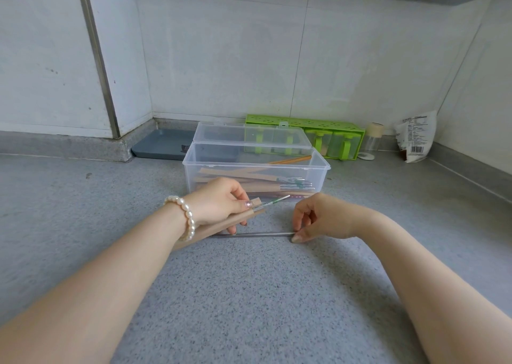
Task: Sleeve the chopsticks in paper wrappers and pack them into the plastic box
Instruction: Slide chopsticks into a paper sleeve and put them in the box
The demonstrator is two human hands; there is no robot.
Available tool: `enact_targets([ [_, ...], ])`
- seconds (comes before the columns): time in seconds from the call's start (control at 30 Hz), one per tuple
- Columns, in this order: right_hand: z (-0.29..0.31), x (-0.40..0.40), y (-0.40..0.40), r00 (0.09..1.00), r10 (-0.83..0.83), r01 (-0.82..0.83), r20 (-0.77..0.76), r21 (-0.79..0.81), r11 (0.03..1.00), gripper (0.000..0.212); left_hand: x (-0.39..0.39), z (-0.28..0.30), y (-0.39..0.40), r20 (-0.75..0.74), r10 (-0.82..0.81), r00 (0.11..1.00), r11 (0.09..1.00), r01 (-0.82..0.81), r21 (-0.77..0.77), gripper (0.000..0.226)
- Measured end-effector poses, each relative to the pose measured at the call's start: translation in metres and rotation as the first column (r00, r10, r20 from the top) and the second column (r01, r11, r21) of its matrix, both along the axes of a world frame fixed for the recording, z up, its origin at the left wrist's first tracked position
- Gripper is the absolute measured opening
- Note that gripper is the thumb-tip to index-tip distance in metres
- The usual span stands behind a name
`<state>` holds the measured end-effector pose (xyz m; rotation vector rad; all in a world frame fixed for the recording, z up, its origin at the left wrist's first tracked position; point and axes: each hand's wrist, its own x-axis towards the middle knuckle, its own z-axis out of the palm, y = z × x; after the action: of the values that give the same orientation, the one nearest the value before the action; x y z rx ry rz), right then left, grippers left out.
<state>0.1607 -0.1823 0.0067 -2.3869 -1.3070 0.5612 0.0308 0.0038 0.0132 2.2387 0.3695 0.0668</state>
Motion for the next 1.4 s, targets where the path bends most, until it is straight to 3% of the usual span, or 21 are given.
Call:
enact_targets([
  [0.13,-0.002,0.001,0.003,1.0,-0.007,0.007,0.003,0.001,1.0,0.014,-0.002,0.002,0.004,-0.007,-0.023,1.0,0.991,0.022,-0.133,0.007],
  [0.27,0.005,0.002,-0.001,0.999,-0.043,0.042,0.014,0.054,0.998,0.012,-0.005,0.007,0.004,-0.005,-0.049,0.999,0.988,0.048,-0.147,0.011],
  [0.37,0.016,0.008,-0.012,0.987,-0.148,0.157,-0.056,0.222,0.962,0.01,-0.008,0.012,0.003,0.003,-0.057,0.998,0.986,0.056,-0.158,0.013],
  [0.43,0.021,0.013,-0.02,0.96,-0.187,0.258,-0.206,0.407,0.876,0.009,-0.009,0.013,0.002,-0.004,-0.056,0.998,0.987,0.055,-0.152,0.016],
  [0.53,0.024,0.017,-0.027,0.889,-0.066,0.359,-0.454,0.599,0.716,0.016,-0.009,0.012,0.0,-0.016,-0.052,0.999,0.99,0.05,-0.129,0.018],
  [0.7,0.023,0.025,-0.03,0.774,0.157,0.327,-0.614,0.599,0.731,0.044,-0.009,0.012,0.003,0.008,-0.03,1.0,0.991,0.031,-0.131,0.017],
  [0.87,0.023,0.03,-0.036,0.703,0.206,0.423,-0.68,0.634,0.648,0.047,-0.009,0.011,0.006,0.034,-0.018,0.999,0.991,0.022,-0.129,0.025],
  [1.1,0.023,0.03,-0.036,0.685,0.014,0.58,-0.728,0.558,0.594,0.052,-0.009,0.011,0.008,0.063,-0.015,0.998,0.992,0.022,-0.124,0.029],
  [1.23,0.022,0.032,-0.035,0.734,-0.199,0.644,-0.649,0.572,0.509,0.033,-0.009,0.012,0.007,0.042,-0.058,0.997,0.995,0.061,-0.078,0.028],
  [1.4,0.019,0.037,-0.034,0.733,-0.356,0.68,-0.58,0.636,0.364,0.052,-0.009,0.01,0.01,0.008,-0.079,0.997,0.995,0.079,-0.055,0.024],
])
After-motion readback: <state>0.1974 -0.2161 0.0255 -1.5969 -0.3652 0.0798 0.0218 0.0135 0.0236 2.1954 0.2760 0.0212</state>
